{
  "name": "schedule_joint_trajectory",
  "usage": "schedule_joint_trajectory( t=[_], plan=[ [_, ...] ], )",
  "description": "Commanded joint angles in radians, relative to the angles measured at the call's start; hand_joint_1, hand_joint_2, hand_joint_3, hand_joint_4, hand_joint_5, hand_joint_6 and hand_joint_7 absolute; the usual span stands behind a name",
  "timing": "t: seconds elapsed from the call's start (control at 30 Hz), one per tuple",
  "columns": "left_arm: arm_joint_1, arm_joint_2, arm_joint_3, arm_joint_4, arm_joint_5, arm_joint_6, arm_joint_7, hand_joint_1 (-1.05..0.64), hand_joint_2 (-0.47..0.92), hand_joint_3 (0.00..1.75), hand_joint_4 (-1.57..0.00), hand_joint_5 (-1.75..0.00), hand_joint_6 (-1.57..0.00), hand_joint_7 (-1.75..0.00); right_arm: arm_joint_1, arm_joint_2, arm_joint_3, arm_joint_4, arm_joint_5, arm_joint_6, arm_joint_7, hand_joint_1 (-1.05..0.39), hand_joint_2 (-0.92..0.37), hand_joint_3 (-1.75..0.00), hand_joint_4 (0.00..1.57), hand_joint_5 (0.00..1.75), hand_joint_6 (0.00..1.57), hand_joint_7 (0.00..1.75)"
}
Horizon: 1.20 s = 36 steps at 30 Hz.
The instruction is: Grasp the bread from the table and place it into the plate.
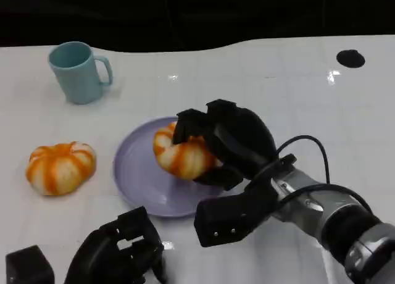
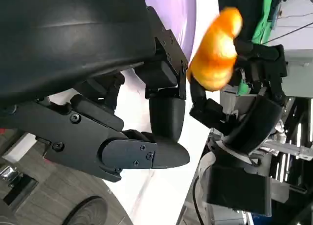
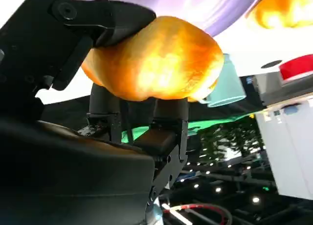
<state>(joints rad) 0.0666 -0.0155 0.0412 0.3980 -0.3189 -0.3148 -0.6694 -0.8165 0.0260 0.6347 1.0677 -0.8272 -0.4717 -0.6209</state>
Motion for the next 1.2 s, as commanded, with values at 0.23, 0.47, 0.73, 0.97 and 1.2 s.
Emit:
schedule_joint_trajectory(
  t=[0.23, 0.47, 0.73, 0.97, 1.2],
  plan=[
    [0.009, 0.013, 0.000, -0.010, 0.001, 0.000, 0.008, -0.60, 0.81, 0.44, -0.79, -1.75, -0.70, -1.50, 0.004, -0.028, -0.008, -0.057, 0.030, 0.025, 0.156, -0.53, -0.90, -0.06, 0.23, 0.43, 0.47, 0.00],
    [0.010, 0.013, 0.000, -0.012, 0.005, -0.003, 0.014, -0.60, 0.81, 0.45, -0.79, -1.75, -0.71, -1.49, 0.029, -0.042, -0.010, -0.118, 0.039, 0.056, 0.220, -0.58, -0.92, -0.05, 0.15, 0.42, 0.41, 0.00],
    [0.010, 0.013, -0.001, -0.011, 0.002, -0.002, 0.012, -0.60, 0.80, 0.46, -0.78, -1.75, -0.71, -1.49, 0.071, -0.079, -0.020, -0.196, 0.049, 0.050, 0.242, -0.58, -0.92, -0.04, 0.13, 0.45, 0.40, 0.00],
    [0.005, 0.013, 0.001, -0.007, -0.003, 0.000, 0.010, -0.59, 0.80, 0.47, -0.78, -1.75, -0.71, -1.48, 0.164, -0.157, -0.054, -0.352, 0.061, 0.041, 0.269, -0.54, -0.92, -0.05, 0.16, 0.50, 0.43, 0.01],
    [0.005, 0.013, 0.000, -0.008, 0.002, 0.004, 0.017, -0.59, 0.79, 0.48, -0.78, -1.75, -0.72, -1.47, 0.262, -0.246, -0.088, -0.468, 0.049, -0.030, 0.231, -0.49, -0.92, -0.02, 0.28, 0.58, 0.51, 0.04]
  ],
)
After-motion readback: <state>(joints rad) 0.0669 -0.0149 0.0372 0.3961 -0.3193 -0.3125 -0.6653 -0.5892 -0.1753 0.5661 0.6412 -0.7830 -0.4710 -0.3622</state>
